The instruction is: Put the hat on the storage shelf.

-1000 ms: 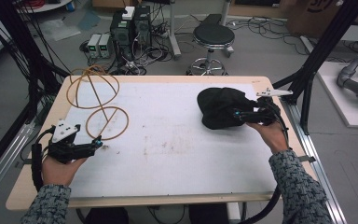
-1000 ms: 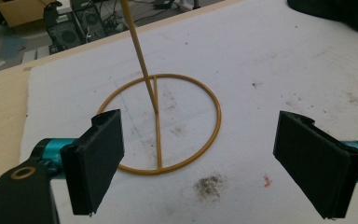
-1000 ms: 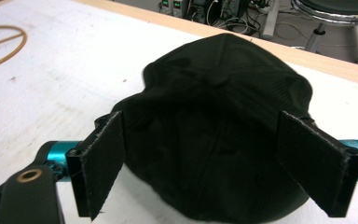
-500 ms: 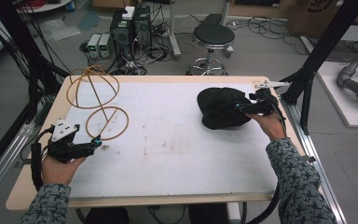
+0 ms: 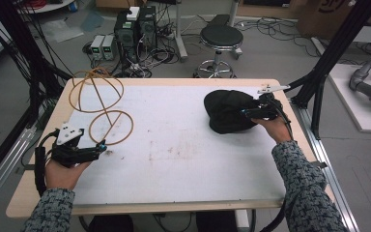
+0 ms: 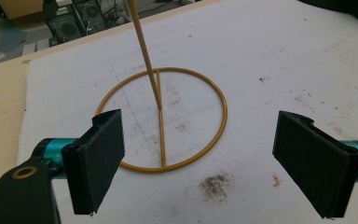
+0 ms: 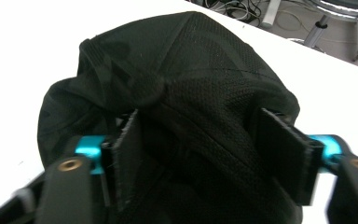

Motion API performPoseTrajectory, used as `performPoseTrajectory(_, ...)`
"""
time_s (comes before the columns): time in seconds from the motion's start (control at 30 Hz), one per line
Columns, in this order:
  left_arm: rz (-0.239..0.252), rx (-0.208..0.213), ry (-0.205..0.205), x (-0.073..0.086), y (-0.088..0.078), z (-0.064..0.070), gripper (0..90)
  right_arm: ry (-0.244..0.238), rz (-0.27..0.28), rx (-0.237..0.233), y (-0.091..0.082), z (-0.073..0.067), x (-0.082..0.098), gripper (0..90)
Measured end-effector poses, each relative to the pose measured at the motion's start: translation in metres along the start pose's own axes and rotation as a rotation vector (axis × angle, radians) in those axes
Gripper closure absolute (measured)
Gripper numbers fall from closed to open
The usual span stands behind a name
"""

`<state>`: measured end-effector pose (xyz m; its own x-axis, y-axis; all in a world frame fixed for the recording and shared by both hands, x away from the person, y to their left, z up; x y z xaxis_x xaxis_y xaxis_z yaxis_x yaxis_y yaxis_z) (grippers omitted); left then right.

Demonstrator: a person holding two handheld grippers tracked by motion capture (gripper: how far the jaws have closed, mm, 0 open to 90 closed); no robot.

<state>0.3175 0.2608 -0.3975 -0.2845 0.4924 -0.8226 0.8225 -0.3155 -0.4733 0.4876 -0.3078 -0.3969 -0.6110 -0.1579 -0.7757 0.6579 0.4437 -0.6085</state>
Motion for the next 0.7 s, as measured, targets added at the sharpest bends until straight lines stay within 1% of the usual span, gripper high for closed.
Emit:
performPoseTrajectory(0.03,0.002,0.0,-0.008,0.0,0.0,0.0,17.1,-0.018,-0.011,0.021,0.002,0.0,0.001,43.9)
performPoseTrajectory(0.1,-0.002,-0.006,-0.007,0.001,-0.001,0.0,17.0,-0.024,-0.014,0.025,0.003,0.0,0.001,45.0)
performPoseTrajectory(0.2,-0.001,-0.008,-0.01,0.002,-0.002,-0.001,17.2,-0.036,-0.012,0.039,0.005,-0.001,0.0,49.8)
performPoseTrajectory(0.23,0.002,-0.006,-0.009,0.002,-0.002,-0.001,17.2,-0.046,-0.01,0.052,0.005,-0.001,0.0,53.1)
performPoseTrajectory(0.27,0.0,-0.011,-0.011,0.002,-0.003,-0.002,17.2,-0.046,-0.01,0.052,0.005,-0.001,0.0,53.1)
performPoseTrajectory(0.3,-0.001,-0.012,-0.009,0.003,-0.004,-0.002,17.2,-0.05,-0.009,0.055,0.005,-0.002,0.0,57.1)
performPoseTrajectory(0.33,-0.001,-0.014,-0.013,0.003,-0.005,-0.002,17.2,-0.05,-0.009,0.055,0.005,-0.002,0.0,57.1)
performPoseTrajectory(0.37,0.003,-0.015,-0.013,0.003,-0.005,-0.003,17.3,-0.054,-0.008,0.062,0.004,-0.003,-0.001,60.6)
performPoseTrajectory(0.4,0.001,-0.015,-0.01,0.003,-0.006,-0.003,17.3,-0.066,-0.006,0.064,0.003,-0.004,-0.002,66.0)
performPoseTrajectory(0.47,0.0,-0.016,-0.009,0.004,-0.007,-0.003,17.5,-0.074,-0.002,0.065,0.002,-0.008,-0.002,70.3)
performPoseTrajectory(0.5,0.001,-0.017,-0.01,0.005,-0.008,-0.003,17.5,-0.085,0.002,0.068,0.001,-0.009,-0.003,72.3)
performPoseTrajectory(0.57,0.002,-0.019,-0.013,0.005,-0.009,-0.003,17.5,-0.086,0.01,0.066,0.001,-0.011,-0.003,73.8)
performPoseTrajectory(0.6,0.002,-0.022,-0.016,0.006,-0.01,-0.004,17.5,-0.092,0.017,0.075,-0.001,-0.012,-0.005,77.4)
performPoseTrajectory(0.67,0.004,-0.023,-0.018,0.007,-0.012,-0.004,17.5,-0.098,0.025,0.075,-0.002,-0.013,-0.005,78.6)
performPoseTrajectory(0.7,0.004,-0.025,-0.015,0.007,-0.014,-0.005,17.6,-0.103,0.039,0.076,-0.004,-0.016,-0.007,81.1)
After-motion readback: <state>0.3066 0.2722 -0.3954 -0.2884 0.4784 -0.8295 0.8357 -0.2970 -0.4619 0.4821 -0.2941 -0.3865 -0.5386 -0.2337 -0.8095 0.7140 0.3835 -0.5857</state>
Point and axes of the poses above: each handheld gripper's, and its own axes: y roughly forward along the jaws, x roughly out of its underside, z roughly to its right, the point moved 3 cm from there along y, roughly forward along the jaws, and after that the axes turned 15 degrees about y, right-handed, at the moved point
